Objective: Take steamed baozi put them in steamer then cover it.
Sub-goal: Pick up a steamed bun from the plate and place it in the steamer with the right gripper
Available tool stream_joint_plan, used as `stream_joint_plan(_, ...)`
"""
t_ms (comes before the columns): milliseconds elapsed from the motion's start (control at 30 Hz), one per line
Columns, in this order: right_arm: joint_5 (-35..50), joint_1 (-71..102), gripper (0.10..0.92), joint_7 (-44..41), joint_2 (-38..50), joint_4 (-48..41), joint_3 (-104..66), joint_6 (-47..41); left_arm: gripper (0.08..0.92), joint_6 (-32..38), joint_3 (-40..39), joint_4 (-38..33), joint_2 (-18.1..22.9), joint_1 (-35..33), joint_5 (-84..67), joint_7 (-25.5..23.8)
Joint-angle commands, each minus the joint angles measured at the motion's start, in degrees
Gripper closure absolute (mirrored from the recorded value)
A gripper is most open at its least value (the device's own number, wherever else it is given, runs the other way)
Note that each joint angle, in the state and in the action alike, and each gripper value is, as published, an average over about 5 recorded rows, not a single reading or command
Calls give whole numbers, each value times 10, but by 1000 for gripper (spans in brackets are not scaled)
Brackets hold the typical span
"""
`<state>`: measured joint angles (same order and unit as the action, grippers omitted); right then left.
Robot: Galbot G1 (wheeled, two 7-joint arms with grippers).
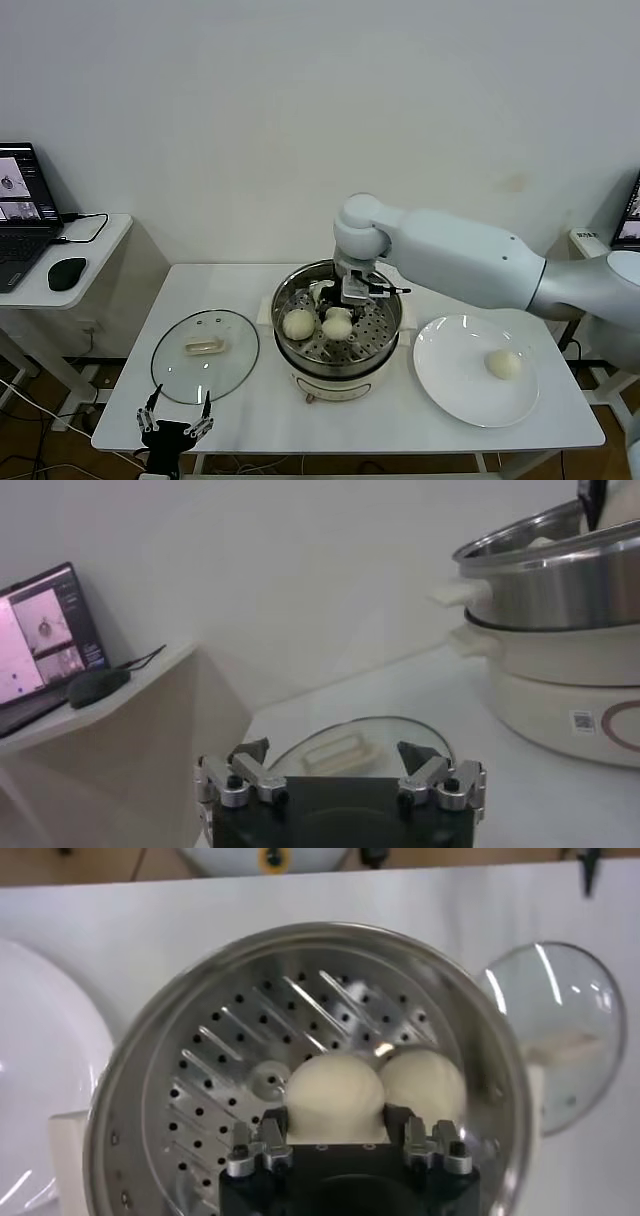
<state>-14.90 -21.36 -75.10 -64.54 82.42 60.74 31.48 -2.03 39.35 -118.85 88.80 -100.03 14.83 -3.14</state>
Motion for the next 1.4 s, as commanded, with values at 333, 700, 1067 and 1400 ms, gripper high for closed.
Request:
stream_joint_plan(333, -8, 9, 431, -9, 12, 78, 3, 2, 177, -1, -3, 3, 2, 2, 1, -2)
stream_joint_plan(700, -10, 18, 431, -10, 9, 80, 8, -7, 177, -1, -3, 4, 0, 2, 0, -2)
stream_joint_plan(1067, 11, 8, 307, 8, 27, 77, -13, -46, 177, -1, -2, 6, -2, 3, 0, -4)
stream_joint_plan(1400, 87, -72, 203, 12, 125, 77, -91, -214, 177, -2, -8, 4, -5, 5, 0, -10)
